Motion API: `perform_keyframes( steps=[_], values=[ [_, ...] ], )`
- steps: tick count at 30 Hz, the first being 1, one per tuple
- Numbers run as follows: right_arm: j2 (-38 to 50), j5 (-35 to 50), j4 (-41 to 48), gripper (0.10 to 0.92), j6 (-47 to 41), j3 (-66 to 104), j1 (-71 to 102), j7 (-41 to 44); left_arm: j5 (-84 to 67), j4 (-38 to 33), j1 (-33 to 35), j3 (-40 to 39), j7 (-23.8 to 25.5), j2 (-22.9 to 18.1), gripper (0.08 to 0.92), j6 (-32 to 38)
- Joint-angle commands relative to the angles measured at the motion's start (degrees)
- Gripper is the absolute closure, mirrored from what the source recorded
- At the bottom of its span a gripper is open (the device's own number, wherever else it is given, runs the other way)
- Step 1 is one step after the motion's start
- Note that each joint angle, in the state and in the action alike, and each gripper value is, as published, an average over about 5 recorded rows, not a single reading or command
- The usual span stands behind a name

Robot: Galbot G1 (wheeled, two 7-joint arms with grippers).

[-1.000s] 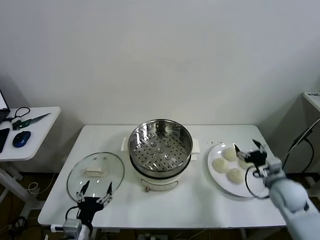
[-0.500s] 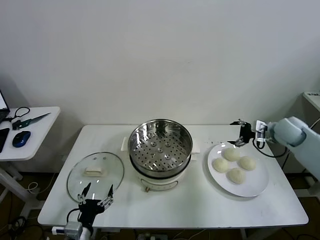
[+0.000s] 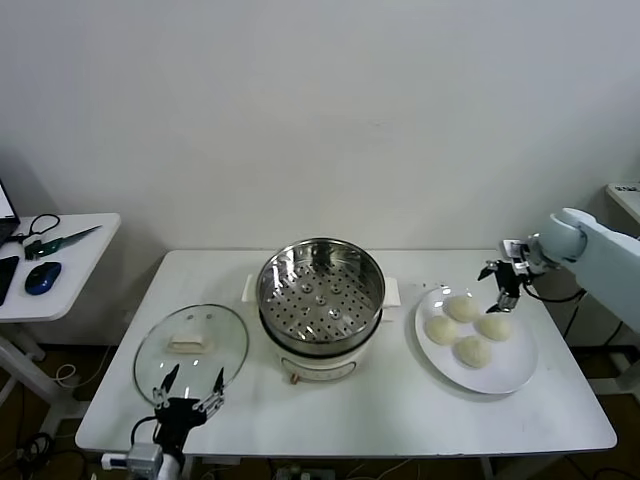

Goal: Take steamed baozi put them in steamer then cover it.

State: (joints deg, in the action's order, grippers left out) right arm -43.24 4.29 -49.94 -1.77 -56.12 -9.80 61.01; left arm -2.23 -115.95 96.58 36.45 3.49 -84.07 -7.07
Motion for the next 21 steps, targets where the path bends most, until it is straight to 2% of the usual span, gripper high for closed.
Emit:
perform_keyframes(
  steps=[1,10,16,21],
  values=[
    [-6.8,-2.1,9.3,0.203,1.1,-0.2,2.3,1.4,0.1,0.2,0.0,0.0,0.0,0.0,0.177,0.2],
    [-14.7,-8.6,20.2,0.203,4.0,6.1,5.2,-2.4,0.5,1.0,-0.5,-0.3,-0.2,-0.4,0.177,0.5],
    [-15.3,-11.3,21.5,0.208,4.1,8.4,5.7,-2.9,0.5,1.1,-0.6,-0.3,-0.1,-0.4,0.177,0.6],
    [-15.4,-11.1,21.3,0.301,3.6,9.7,6.6,-3.0,0.6,1.3,-0.6,-0.4,-0.2,-0.4,0.177,0.8]
  ],
)
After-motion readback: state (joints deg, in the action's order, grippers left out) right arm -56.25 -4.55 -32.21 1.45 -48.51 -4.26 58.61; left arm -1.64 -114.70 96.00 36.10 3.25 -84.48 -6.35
